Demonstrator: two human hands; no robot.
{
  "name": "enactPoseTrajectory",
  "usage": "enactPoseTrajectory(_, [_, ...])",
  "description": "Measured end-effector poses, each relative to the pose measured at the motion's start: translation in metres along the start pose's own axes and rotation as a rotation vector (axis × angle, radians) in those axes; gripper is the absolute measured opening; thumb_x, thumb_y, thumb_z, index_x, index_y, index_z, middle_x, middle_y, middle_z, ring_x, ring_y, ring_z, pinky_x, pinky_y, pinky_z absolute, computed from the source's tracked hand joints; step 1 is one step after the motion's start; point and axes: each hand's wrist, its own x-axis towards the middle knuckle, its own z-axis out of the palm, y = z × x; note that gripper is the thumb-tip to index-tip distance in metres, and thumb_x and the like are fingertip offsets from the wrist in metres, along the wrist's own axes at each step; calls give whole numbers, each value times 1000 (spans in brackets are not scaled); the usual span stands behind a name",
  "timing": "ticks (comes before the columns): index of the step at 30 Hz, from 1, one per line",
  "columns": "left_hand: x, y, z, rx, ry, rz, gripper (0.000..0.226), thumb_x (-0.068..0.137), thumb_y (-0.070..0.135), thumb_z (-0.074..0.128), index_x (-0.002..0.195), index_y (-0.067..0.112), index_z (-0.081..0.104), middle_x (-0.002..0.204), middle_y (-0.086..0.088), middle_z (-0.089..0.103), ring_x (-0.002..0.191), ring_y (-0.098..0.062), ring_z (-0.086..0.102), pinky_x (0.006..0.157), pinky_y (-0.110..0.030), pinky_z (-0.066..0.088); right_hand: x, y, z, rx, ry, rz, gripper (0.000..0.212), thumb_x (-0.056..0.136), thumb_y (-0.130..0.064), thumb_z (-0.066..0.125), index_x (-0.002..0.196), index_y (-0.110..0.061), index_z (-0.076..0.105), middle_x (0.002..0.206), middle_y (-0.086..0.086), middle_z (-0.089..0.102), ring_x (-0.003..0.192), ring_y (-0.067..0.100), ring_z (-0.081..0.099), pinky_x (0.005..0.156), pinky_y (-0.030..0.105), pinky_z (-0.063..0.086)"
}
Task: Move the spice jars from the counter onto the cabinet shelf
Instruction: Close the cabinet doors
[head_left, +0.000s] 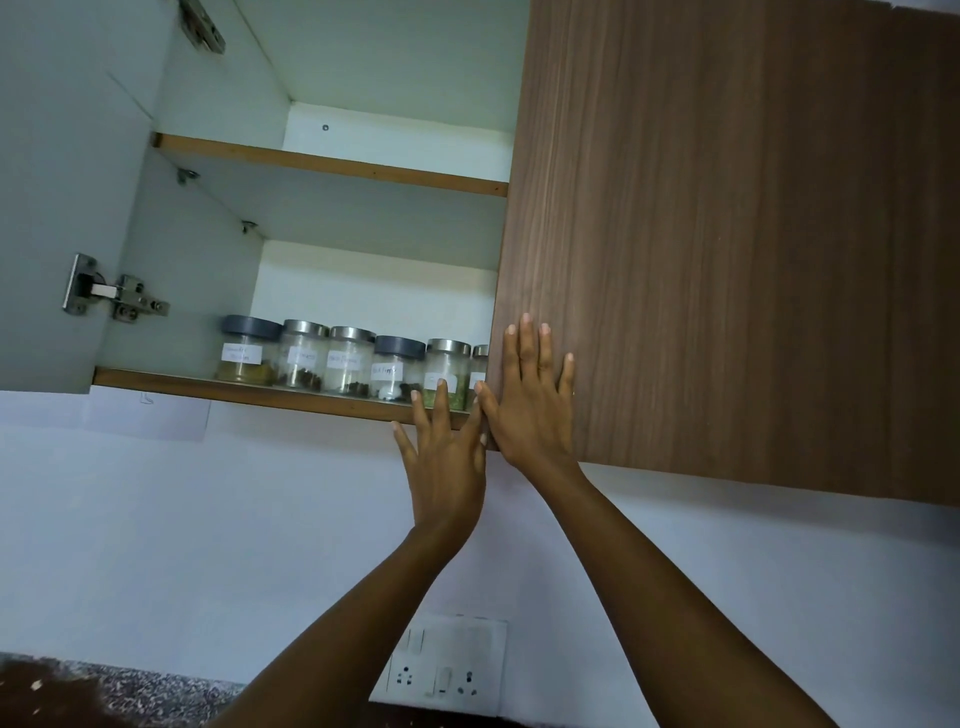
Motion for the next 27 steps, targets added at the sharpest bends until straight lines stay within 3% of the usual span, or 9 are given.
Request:
enactPoseTrajectory(8, [-1, -5, 8, -57, 0, 65, 49, 100, 30, 28, 147, 20, 23, 155, -4, 20, 145, -29, 3, 114, -48, -5, 2, 4, 15, -18, 43, -15, 75, 85, -57, -6, 145, -13, -13, 156, 9, -15, 141, 25, -19, 111, 46, -13])
enactPoseTrajectory(11, [-2, -6, -1, -3, -60, 125, 52, 100, 22, 36, 149, 19, 18, 157, -3, 15, 146, -26, -1, 114, -45, -8, 1, 3, 11, -4, 15, -22, 72, 94, -55, 10, 146, -11, -12, 155, 10, -16, 142, 26, -18, 111, 46, -13])
enactPoseTrajectory(14, [-8, -11, -25, -7, -62, 241, 54, 94, 11, 45, 145, 21, 31, 152, -1, 31, 146, -25, 9, 116, -47, -2, 0, 2, 0, 54, -9, -49, 72, 96, -50, 26, 148, -11, -6, 156, 10, -14, 143, 27, -15, 113, 45, -10])
enactPoseTrajectory(17, [-5, -21, -62, -23, -41, 296, 40, 86, 6, 53, 122, 20, 60, 128, -1, 59, 132, -24, 40, 115, -44, 11, -3, 2, -10, 183, 37, -55, 58, 95, -36, 42, 145, -11, 27, 157, 11, 10, 144, 30, 4, 115, 45, 4])
enactPoseTrajectory(20, [1, -30, -104, -35, -21, 252, 29, 85, 5, 54, 107, 17, 69, 106, 0, 69, 104, -21, 59, 104, -36, 35, -11, -8, -16, 328, 182, -74, 33, 82, -15, 58, 113, -4, 61, 135, 18, 49, 124, 38, 43, 99, 48, 38])
enactPoseTrajectory(22, [1, -33, -129, -33, -16, 227, 27, 87, 7, 52, 105, 16, 69, 103, 0, 70, 99, -20, 60, 91, -36, 45, -17, -23, -23, 430, 256, -105, 23, 74, -9, 56, 94, -2, 65, 110, 16, 63, 98, 37, 58, 82, 43, 46])
enactPoseTrajectory(24, [-3, -36, -153, -20, -13, 205, 26, 88, 8, 50, 103, 18, 69, 101, 4, 70, 96, -16, 61, 83, -37, 49, -23, -43, -37, 537, 304, -160, 19, 71, -9, 53, 85, -3, 65, 92, 12, 66, 82, 34, 61, 74, 38, 48])
enactPoseTrajectory(27, [-11, -42, -189, 26, 7, 186, 25, 88, 12, 48, 99, 20, 69, 95, 7, 70, 89, -13, 64, 77, -38, 52, -31, -85, -59, 685, 352, -261, 18, 73, -11, 54, 86, -6, 66, 88, 7, 69, 79, 29, 62, 74, 35, 47])
